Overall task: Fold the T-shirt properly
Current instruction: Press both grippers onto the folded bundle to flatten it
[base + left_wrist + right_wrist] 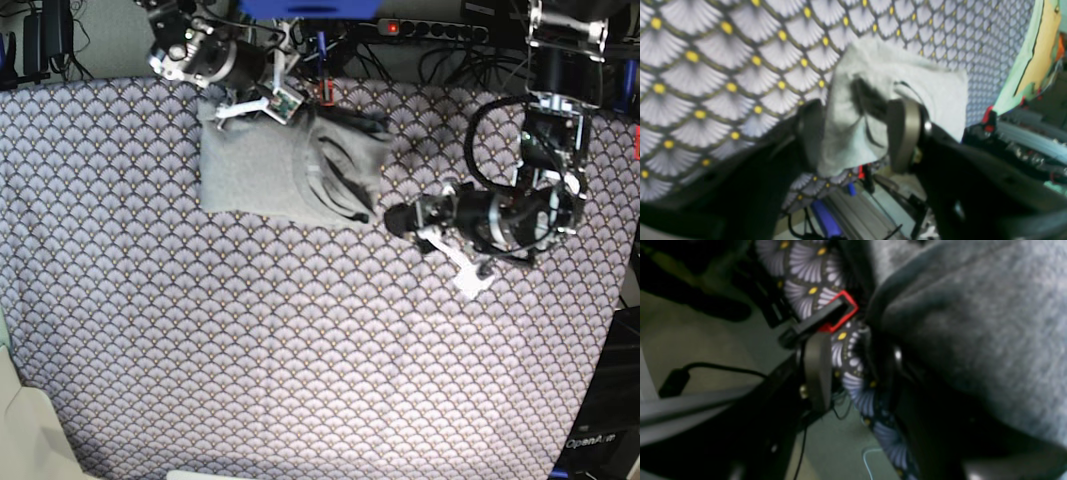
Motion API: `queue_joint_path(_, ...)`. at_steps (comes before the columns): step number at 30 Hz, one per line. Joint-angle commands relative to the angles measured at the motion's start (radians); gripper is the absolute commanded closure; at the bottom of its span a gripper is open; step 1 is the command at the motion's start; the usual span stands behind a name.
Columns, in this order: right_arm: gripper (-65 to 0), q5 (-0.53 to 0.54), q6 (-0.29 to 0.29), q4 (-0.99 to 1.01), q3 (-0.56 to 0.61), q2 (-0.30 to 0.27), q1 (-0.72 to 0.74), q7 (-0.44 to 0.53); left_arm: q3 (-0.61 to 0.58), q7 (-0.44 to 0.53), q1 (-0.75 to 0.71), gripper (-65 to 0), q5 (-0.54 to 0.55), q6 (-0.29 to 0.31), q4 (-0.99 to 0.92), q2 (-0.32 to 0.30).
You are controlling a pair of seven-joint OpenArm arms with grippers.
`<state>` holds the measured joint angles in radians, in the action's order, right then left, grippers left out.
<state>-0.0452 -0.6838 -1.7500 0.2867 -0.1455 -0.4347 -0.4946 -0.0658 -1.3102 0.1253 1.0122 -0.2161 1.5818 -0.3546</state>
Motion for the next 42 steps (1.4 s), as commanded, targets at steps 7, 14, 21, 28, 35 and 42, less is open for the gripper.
queue_joint_path(7, -20.3, -0.002, 0.000, 0.046, -0.002, -0.003, 0.047, -0.003, -0.075, 0.082, 0.027, -31.2, -0.029, 0.002, -0.149, 0.065)
queue_joint_path(14, -20.3, -0.002, 0.000, 0.046, -0.002, -0.029, 0.089, -0.005, -0.165, 0.162, 0.049, -31.2, -0.033, 0.002, -0.188, 0.091)
queue_joint_path(21, -20.3, -0.002, 0.000, 0.098, -0.002, -0.061, 0.159, -0.008, -0.180, 0.163, 0.073, -31.1, -0.037, 0.002, -0.258, 0.142)
queue_joint_path(28, -20.3, -0.002, -0.001, 0.172, -0.002, -0.067, 0.247, -0.005, -0.176, 0.165, 0.109, -31.1, -0.037, 0.002, -0.306, 0.164)
queue_joint_path(35, -20.3, -0.002, -0.001, 0.207, 0.004, -0.081, 0.343, -0.011, -0.176, 0.297, 0.145, -31.1, -0.036, 0.002, -0.315, 0.180)
queue_joint_path(42, -20.3, -0.002, -0.001, 0.261, 0.003, -0.095, 0.425, -0.011, -0.177, 0.366, 0.262, -31.1, -0.029, 0.002, -0.458, 0.184)
